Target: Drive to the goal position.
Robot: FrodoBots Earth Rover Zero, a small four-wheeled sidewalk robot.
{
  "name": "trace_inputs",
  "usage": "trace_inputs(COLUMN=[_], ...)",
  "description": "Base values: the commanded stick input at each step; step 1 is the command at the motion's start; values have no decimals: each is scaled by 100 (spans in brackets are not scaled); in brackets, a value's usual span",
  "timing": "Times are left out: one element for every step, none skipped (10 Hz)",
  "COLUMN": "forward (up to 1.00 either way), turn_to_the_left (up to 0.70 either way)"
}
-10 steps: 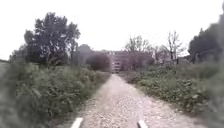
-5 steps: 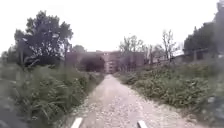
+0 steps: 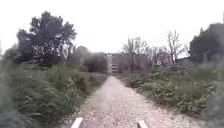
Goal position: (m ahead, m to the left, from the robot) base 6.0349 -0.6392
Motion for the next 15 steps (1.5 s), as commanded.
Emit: trace_inputs(forward=[70, 70, 70, 70, 70, 70, 70, 70, 70, 70, 70, 70, 70, 70, 70], turn_to_the_left=[0, 0, 0, 0, 0, 0, 0, 0, 0, 0, 0, 0, 0, 0, 0])
